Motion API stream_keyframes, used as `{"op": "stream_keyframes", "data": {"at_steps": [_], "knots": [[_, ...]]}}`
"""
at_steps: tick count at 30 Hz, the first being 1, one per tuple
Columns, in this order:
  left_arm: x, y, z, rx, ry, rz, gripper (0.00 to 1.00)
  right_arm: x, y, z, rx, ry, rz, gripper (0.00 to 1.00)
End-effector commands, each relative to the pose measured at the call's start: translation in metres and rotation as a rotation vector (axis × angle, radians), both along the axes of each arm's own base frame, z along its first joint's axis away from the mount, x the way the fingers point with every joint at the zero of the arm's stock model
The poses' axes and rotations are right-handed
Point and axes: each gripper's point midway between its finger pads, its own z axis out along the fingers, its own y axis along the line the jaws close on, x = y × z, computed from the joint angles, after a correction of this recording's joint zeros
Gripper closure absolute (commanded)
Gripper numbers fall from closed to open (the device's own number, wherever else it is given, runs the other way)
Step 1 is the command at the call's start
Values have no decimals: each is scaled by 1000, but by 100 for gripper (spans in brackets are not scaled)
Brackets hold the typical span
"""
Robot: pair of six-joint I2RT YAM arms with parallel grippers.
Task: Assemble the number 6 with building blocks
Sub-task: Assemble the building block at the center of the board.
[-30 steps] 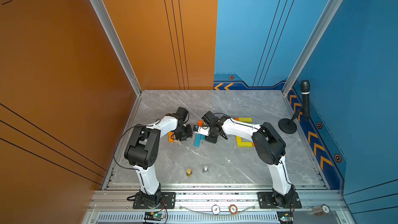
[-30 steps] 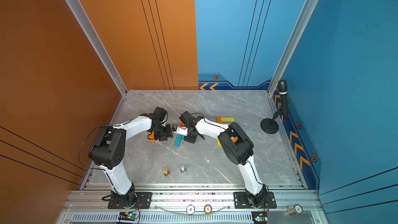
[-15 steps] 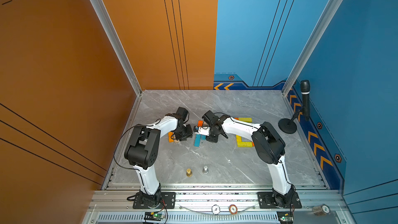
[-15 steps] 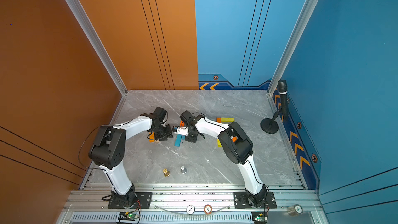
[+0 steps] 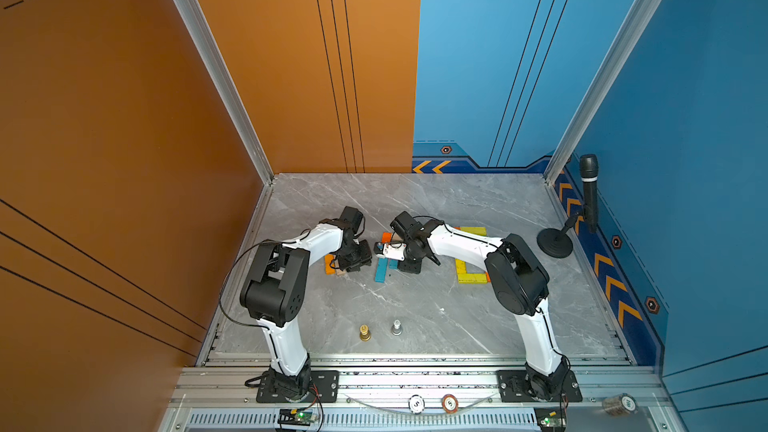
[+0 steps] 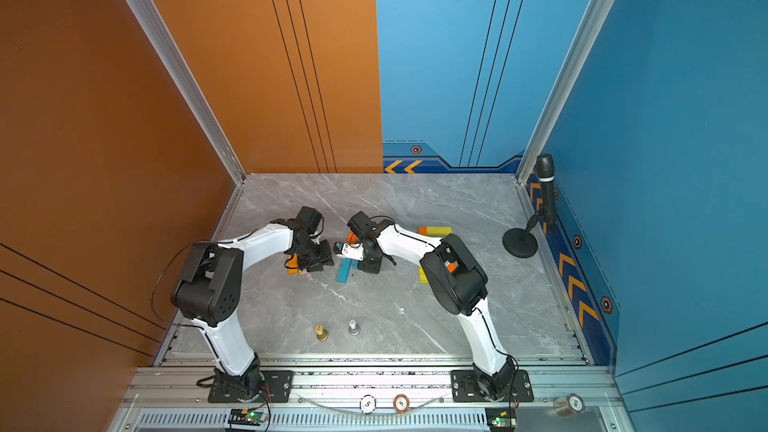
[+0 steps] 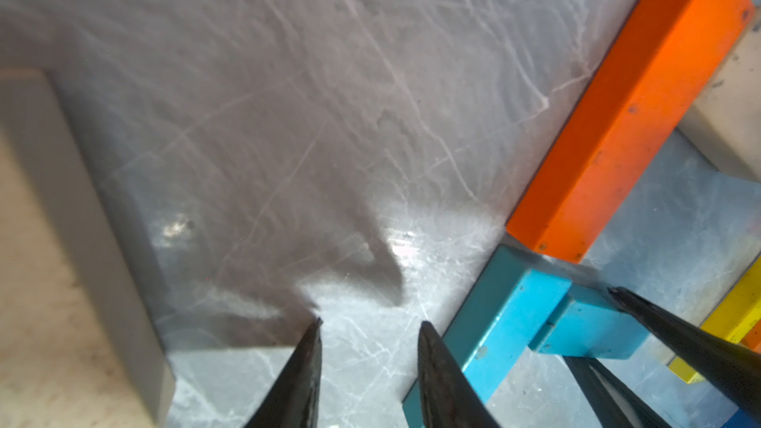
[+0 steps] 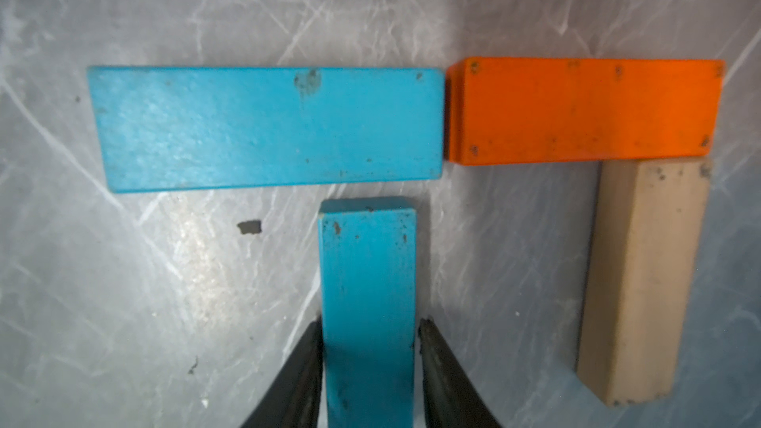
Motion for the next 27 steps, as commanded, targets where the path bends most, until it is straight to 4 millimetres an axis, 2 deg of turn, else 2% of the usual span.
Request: {"op": "stream_keyframes", "data": {"at_steps": [1, 5, 8, 11, 12, 15, 18, 20, 21, 24, 27], "knots": [[-16, 2, -12, 25, 64, -6, 60, -4, -5, -7, -27, 40, 7, 56], [-13, 4, -1, 21, 39, 0, 60, 0, 2, 6, 8, 22, 2, 52], [-10, 7, 13, 29, 17, 0, 60, 2, 9, 24, 60, 3, -3, 49], [-7, 13, 28, 39, -11, 2, 57, 4, 14, 48, 132, -13, -32, 49], [-7, 15, 33, 46, -19, 1, 56, 5, 15, 63, 167, -30, -45, 49], [-8, 20, 46, 69, -37, -10, 53, 11, 9, 88, 250, -65, -144, 48], [-11, 26, 58, 98, -51, -32, 46, 18, -6, 107, 332, -110, -313, 48], [-13, 32, 66, 123, -60, -43, 40, 17, -20, 110, 355, -130, -437, 47], [-14, 35, 70, 134, -66, -51, 37, 29, -43, 110, 356, -158, -555, 47], [-18, 42, 80, 164, -69, -77, 32, 26, -72, 99, 317, -163, -764, 47], [-23, 47, 87, 186, -78, -102, 27, 19, -92, 83, 259, -173, -936, 47]]}}
